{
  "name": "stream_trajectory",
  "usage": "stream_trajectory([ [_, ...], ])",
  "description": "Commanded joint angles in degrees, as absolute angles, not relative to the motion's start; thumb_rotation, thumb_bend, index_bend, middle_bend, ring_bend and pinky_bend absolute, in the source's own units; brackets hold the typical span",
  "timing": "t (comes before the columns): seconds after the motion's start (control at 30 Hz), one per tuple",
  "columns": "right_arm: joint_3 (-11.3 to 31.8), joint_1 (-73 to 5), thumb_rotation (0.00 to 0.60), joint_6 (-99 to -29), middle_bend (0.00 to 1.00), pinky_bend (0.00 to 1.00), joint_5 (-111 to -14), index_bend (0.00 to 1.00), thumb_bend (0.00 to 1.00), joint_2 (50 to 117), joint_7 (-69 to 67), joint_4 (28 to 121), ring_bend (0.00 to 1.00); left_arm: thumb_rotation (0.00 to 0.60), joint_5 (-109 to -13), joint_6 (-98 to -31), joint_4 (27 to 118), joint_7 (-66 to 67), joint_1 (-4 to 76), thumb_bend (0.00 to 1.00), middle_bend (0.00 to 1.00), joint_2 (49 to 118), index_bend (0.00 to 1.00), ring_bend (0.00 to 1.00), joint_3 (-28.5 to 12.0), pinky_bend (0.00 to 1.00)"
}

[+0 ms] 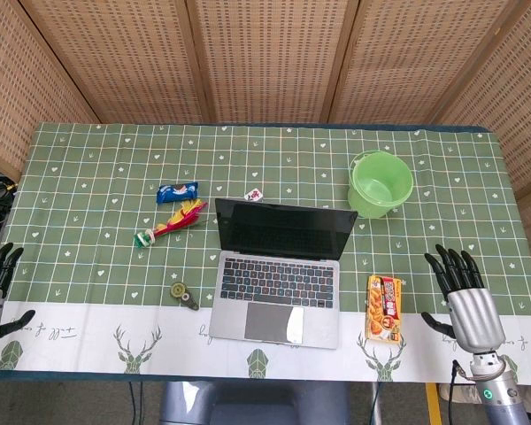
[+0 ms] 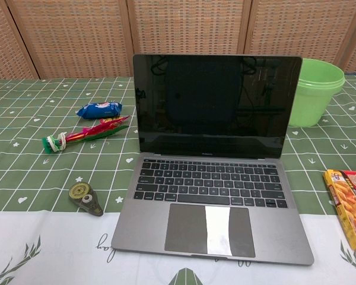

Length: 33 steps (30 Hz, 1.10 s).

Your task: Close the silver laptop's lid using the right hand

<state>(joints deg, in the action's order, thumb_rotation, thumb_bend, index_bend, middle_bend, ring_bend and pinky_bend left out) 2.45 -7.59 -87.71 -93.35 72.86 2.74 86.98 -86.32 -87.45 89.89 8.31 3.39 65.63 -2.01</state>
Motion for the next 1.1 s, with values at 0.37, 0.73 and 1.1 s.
stream_trajectory([
  [0.37, 2.4, -7.6, 0.600, -87.7, 0.00, 0.00, -93.4, 0.00, 0.20, 72.6, 1.9, 87.3, 0.00, 0.600, -86.5, -87.6, 90.0, 8.4, 3.4, 0.00, 0.00, 65.6, 0.00, 0.00, -2.0, 0.00],
  [0.73, 2.2, -8.0, 0.600, -86.7, 0.00, 0.00, -93.3, 0.00, 0.20, 72.5, -0.4, 87.6, 0.00, 0.600, -86.1, -87.3, 89.9, 8.3, 3.5, 0.00, 0.00, 65.6, 0.00, 0.00, -2.1, 0.00],
  [1.1, 6.2, -12.3, 0.600, -82.5, 0.00, 0.02, -90.4, 0.00, 0.25, 72.2, -8.7, 90.9, 0.00, 0.600, -85.5, -87.2, 89.9, 8.5, 3.5, 0.00, 0.00, 65.5, 0.00, 0.00, -2.4, 0.00],
])
